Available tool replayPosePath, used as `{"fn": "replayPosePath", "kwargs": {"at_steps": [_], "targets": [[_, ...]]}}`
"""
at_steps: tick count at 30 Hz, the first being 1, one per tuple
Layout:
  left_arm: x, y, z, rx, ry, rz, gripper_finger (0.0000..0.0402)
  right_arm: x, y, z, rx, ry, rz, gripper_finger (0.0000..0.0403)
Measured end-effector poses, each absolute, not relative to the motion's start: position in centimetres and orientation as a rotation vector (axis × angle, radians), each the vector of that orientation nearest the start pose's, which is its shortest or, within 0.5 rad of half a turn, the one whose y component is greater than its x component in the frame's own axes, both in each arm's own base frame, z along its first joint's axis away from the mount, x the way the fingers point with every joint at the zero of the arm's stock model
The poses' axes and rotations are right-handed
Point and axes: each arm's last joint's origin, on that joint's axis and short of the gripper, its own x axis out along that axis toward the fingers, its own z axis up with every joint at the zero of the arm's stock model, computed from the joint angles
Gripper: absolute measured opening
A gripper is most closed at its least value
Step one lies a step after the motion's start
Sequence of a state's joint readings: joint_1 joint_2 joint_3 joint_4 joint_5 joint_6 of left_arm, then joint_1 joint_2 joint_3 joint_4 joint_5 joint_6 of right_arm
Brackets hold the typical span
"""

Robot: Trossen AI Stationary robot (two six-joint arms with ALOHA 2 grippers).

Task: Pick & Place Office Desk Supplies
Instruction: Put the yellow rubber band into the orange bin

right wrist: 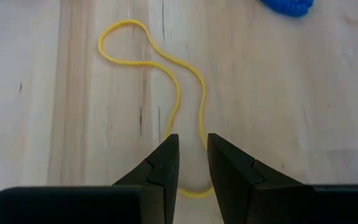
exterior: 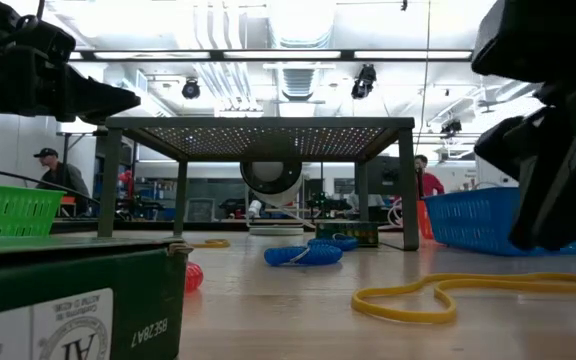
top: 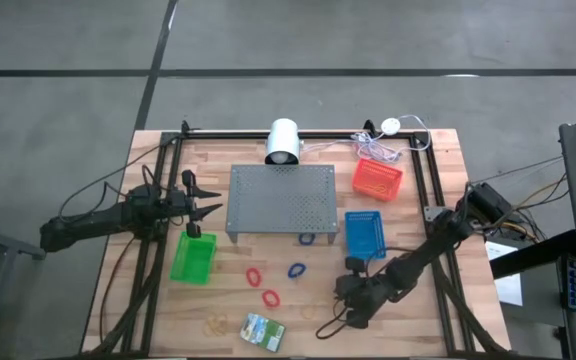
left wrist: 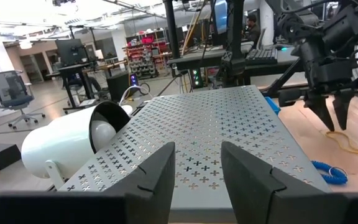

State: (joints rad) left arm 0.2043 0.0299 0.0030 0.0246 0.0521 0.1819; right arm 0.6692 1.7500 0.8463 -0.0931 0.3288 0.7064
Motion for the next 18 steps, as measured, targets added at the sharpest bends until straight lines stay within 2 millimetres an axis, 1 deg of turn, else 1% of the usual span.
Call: {"fn": "replayPosePath", "kwargs": {"at_steps": [6, 12, 18], "targets": [[9.8, 1.9, 16.5, 0.181, 0.016, 0.151, 0.0134, 25.9, 18.4, 12.1, 0.175, 0.955, -0.023, 0.0076], [9.8, 1.9, 16.4, 0.181, 0.022, 0.151, 0.0134, 26.7, 17.8, 11.3, 0.208, 0.987, -0.016, 0.0068], [9.8, 1.9, 16.4, 0.18, 0.029, 0.15, 0.0134, 26.8, 17.7, 11.3, 0.216, 0.993, -0.005, 0.0069]]}}
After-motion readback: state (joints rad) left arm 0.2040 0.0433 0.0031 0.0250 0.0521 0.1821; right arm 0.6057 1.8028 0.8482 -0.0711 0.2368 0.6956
